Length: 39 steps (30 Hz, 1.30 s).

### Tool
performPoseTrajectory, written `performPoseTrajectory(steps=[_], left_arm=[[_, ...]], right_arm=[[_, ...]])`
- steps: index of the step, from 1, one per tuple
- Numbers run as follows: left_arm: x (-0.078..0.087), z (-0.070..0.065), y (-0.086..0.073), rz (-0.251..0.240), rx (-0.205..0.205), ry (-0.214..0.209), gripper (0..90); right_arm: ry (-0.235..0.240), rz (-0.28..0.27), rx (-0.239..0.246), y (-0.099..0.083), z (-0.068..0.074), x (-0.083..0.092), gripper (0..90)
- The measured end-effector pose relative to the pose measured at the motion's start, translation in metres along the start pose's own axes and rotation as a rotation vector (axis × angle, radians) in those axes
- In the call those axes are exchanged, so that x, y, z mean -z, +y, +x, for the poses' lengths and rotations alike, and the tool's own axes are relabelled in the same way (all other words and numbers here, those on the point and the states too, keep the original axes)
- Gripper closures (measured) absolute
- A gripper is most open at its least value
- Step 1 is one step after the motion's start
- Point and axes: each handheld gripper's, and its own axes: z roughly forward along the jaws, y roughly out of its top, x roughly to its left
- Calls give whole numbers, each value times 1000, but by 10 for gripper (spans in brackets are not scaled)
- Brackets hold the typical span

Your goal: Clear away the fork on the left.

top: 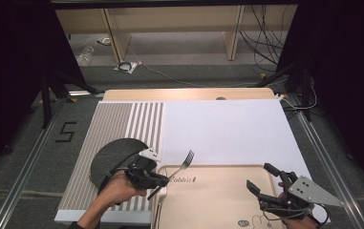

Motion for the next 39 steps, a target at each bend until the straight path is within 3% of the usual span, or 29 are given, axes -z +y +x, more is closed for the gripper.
performPoseTrajectory(steps=[9, 23, 30, 39], left_arm=[[-11, -16, -3, 43, -16, -59, 822], [-34, -41, -9, 117, -27, -115, 822], [-45, -53, -11, 162, -62, -130, 822], [-56, -60, -15, 219, -69, -146, 822]], right_arm=[[0, -2, 3, 0, 0, 0, 232], [0, 3, 2, 0, 1, 0, 234], [-1, 0, 5, 0, 1, 0, 234], [0, 0, 4, 0, 1, 0, 234]])
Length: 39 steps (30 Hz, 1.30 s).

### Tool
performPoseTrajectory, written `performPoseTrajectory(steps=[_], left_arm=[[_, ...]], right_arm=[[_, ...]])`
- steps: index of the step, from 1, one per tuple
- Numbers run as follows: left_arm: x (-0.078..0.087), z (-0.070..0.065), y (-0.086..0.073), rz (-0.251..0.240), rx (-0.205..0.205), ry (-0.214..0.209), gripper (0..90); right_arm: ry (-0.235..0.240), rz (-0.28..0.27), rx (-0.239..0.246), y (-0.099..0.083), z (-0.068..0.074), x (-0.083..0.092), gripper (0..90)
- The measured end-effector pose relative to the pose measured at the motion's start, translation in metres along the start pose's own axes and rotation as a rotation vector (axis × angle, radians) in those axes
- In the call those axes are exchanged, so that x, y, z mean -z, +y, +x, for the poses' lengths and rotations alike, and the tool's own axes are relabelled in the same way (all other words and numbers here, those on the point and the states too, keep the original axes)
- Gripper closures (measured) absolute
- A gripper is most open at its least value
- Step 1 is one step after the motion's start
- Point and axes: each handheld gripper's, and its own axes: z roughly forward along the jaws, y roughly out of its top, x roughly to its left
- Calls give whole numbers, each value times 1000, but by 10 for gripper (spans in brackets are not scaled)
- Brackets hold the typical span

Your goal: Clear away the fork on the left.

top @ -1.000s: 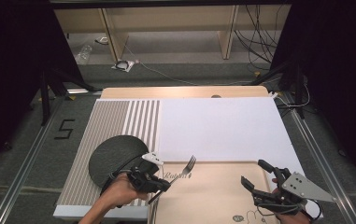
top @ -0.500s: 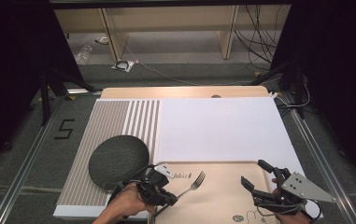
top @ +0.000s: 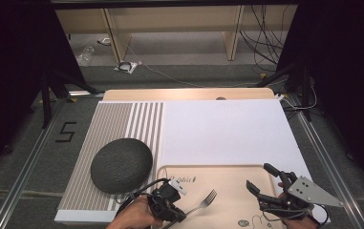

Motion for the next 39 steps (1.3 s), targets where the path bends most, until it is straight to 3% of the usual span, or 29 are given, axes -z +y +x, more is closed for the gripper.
performPoseTrajectory(steps=[16, 25, 30, 32, 34, 39], left_arm=[[-17, -5, -2, 82, -2, -15, 820], [-17, -5, -2, 85, -1, -16, 801], [-11, -11, 2, 32, -44, 14, 542], [-8, -15, 4, -8, -75, 55, 465], [-6, -20, 6, -41, -114, 95, 455], [-7, -29, 8, -95, -157, 103, 546]], right_arm=[[-1, 0, 0, 0, 0, 0, 234], [0, 0, 1, 0, 0, 0, 234], [1, 1, -1, 0, 0, 0, 235], [1, 0, 1, 0, 0, 0, 235], [1, 0, 0, 0, 0, 0, 235], [1, 1, 2, 0, 0, 0, 235]])
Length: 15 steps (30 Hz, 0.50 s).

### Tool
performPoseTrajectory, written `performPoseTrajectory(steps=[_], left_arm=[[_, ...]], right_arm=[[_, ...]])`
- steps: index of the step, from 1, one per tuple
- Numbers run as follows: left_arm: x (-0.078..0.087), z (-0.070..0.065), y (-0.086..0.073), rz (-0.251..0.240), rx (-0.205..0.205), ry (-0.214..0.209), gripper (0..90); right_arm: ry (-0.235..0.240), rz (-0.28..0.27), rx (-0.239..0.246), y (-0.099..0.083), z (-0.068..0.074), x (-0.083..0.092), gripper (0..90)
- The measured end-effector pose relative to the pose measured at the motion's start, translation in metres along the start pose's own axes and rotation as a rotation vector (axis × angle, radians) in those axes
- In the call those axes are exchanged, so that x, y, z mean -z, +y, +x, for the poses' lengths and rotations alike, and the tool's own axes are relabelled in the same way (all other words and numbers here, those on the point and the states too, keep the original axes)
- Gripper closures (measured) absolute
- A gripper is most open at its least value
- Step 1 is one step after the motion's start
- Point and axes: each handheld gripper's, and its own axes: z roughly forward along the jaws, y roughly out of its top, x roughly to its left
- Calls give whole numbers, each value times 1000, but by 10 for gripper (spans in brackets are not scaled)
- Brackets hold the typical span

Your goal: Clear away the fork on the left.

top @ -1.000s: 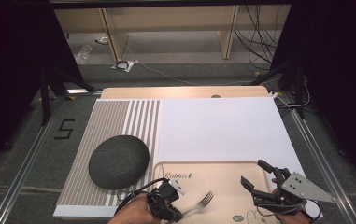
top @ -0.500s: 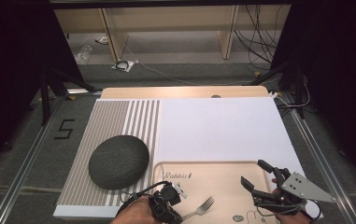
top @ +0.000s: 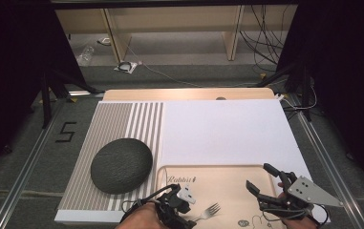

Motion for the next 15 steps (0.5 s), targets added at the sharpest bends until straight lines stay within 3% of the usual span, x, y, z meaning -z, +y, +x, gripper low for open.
performPoseTrajectory(steps=[5, 10, 15], left_arm=[[-6, -9, 0, -24, -80, 24, 742], [-14, -12, 2, -18, -111, 26, 872], [-22, -16, 1, -6, -128, 22, 894]], right_arm=[[0, -1, 1, 0, 0, 0, 235], [0, 0, 2, 0, 0, 0, 236], [1, 1, 2, 0, 0, 0, 236]])
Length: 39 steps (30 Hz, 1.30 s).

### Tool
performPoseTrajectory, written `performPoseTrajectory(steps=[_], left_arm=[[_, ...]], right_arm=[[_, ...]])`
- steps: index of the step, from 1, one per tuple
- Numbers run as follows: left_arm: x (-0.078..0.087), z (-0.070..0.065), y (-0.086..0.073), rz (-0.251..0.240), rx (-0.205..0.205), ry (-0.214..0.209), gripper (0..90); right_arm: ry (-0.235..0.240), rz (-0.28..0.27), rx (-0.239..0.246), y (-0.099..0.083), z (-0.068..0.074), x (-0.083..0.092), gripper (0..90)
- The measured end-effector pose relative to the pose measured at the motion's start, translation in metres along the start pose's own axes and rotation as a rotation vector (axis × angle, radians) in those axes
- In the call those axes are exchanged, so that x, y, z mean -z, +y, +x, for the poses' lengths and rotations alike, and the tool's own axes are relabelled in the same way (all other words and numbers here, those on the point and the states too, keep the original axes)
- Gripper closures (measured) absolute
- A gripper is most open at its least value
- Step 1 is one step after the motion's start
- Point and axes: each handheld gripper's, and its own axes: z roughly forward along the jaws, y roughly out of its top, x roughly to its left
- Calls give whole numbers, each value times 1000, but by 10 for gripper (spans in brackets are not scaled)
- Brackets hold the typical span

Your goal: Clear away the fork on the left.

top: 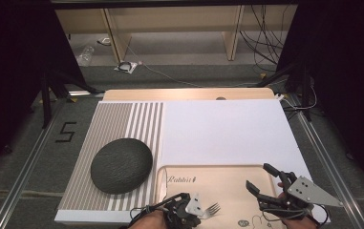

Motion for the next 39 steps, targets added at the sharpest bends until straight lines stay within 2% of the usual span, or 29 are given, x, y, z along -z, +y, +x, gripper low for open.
performPoseTrajectory(steps=[4, 11, 29, 39], left_arm=[[-3, 0, 0, 13, -9, 13, 894], [-7, 4, -2, 35, 8, 27, 894], [2, 25, -12, 52, 92, 86, 894], [9, 38, -19, 61, 146, 103, 895]], right_arm=[[0, 3, 0, 0, 0, 0, 236], [0, 3, 2, 0, 0, 0, 236], [0, 2, -1, 0, 0, 0, 237], [1, -1, -1, 0, 0, 0, 238]])
